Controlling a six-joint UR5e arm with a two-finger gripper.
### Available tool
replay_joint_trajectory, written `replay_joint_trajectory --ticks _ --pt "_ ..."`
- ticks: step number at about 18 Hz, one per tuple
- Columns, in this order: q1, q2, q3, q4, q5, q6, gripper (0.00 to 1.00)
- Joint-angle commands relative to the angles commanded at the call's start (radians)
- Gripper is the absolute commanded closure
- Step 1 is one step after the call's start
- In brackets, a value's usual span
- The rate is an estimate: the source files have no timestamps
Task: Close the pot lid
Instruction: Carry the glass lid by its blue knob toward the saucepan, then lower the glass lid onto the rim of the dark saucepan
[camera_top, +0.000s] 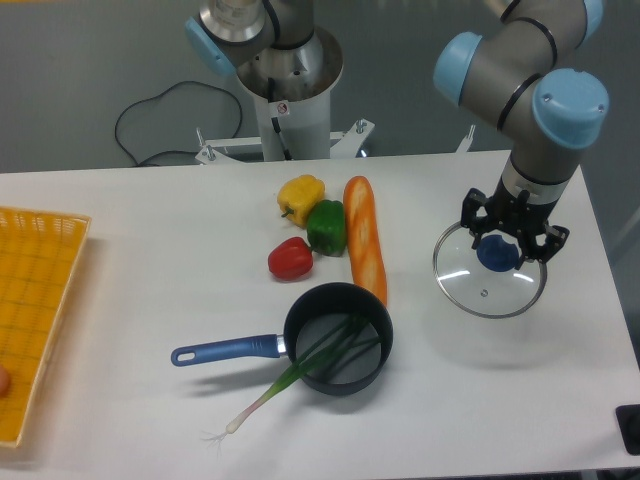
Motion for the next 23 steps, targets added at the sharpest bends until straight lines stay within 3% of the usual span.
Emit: replay_joint_trajectory --ticks 5,14,23 --pt "-0.04 0.026 -0.002 -0.032 -0.02 -0.046 0.61" --pt "-0.107 0.087 -0.038 -0.034 -0.078 -0.179 0.61" --pt "-0.187 0.114 -0.052 -0.026 -0.115 -0.308 0.61"
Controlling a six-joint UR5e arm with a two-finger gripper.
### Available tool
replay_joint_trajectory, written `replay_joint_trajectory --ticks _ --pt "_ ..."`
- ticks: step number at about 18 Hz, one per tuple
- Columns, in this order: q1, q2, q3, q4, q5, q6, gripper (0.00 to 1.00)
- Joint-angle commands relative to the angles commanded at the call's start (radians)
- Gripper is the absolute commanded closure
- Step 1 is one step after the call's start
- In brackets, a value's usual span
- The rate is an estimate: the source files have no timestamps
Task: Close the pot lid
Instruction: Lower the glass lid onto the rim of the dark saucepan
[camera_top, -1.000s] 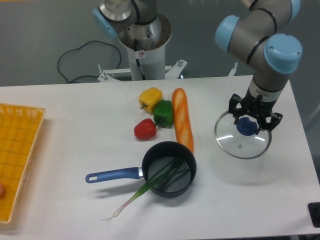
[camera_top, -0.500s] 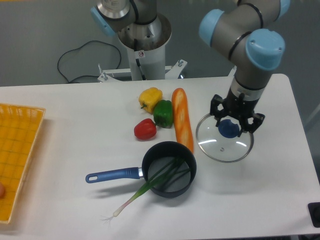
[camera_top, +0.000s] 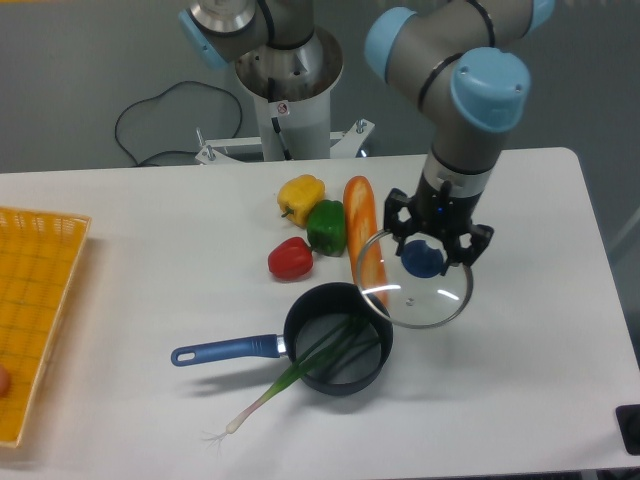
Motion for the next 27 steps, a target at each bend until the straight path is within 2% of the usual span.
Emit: replay_joint_trajectory --ticks 4,5,7,9,13,17,23,27 --pt "-0.058 -0.003 -0.005 0.015 0.0 -0.097 0.61" --pt "-0.068 -0.003 -0.021 0.043 0.0 -0.117 0.61" --pt "-0.072 -0.002 -0.073 0.148 -0.017 -0.134 0.61" --pt "-0.074 -0.009 -0.112 0.207 -0.049 -0.141 0.61" --pt "-0.08 -0.035 -0.112 0.221 -0.049 -0.141 0.61" --pt "-0.1 -0.066 -0.107 0.265 -0.046 -0.163 0.61" --pt "-0.109 -0.08 -0.101 0.273 -0.035 -0.166 0.61" --pt "-0.144 -0.097 -0.091 0.27 0.034 -0.166 0.61"
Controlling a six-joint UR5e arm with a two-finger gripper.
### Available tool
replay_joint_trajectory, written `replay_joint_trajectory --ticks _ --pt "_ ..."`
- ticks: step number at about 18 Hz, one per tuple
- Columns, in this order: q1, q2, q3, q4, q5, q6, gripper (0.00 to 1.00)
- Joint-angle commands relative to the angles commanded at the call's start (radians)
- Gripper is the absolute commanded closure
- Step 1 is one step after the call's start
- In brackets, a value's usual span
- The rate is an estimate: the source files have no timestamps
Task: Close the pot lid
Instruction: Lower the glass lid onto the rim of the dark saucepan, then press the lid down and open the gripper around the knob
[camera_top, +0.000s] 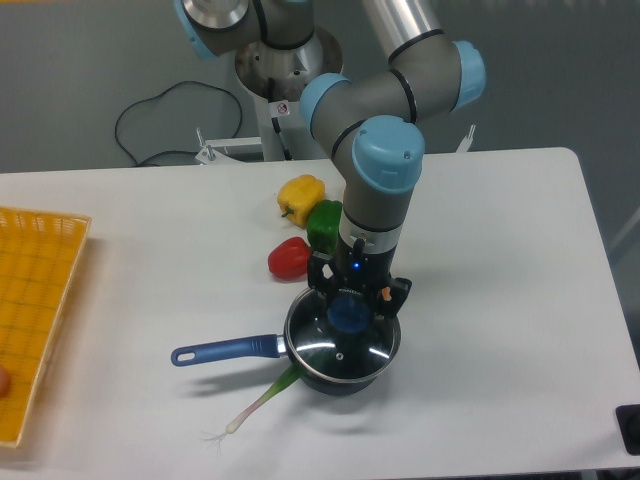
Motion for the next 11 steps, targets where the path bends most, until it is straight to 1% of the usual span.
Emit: replay_joint_trajectory --ticks 11 --pt "-0.026 -0.012 -0.011 0.0 0.043 -0.003 0.61"
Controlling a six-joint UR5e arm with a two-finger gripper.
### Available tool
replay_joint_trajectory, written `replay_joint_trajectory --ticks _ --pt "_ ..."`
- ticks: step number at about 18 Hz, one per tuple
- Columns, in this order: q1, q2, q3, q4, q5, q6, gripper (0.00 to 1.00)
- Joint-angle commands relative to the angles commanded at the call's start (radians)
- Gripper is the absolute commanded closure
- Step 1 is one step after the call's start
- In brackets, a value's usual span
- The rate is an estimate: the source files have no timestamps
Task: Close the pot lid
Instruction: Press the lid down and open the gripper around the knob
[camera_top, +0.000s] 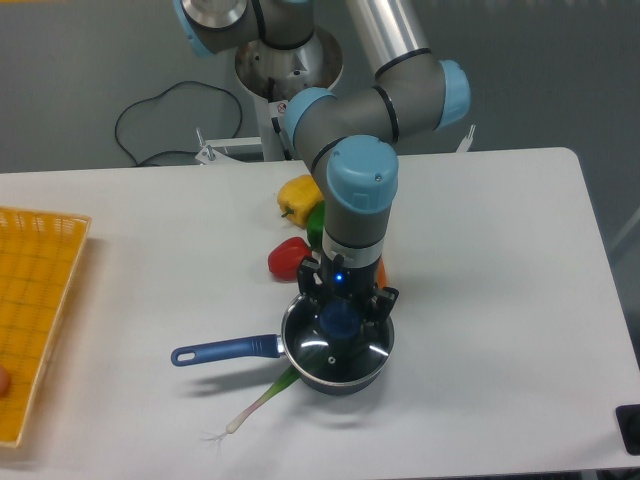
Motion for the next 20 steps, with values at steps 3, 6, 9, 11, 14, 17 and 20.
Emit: replay_joint_trajectory --ticks 3,6,9,11,14,17,20 --pt "-0.002 0.0 -0.006 0.0 0.008 0.002 0.61" --pt "-0.002 -0.002 -0.008 0.0 0.009 0.002 0.61" --pt "-0.012 -0.006 -0.009 0.0 0.014 0.0 0.61" --pt "-0.012 -0.009 -0.009 0.002 0.014 0.0 0.61" --pt "-0.012 -0.009 -0.008 0.002 0.014 0.0 0.61" --pt "-0.012 -0.014 -0.008 0.002 0.015 0.002 0.6" --pt "-0.012 -0.015 -0.008 0.002 0.015 0.003 0.59"
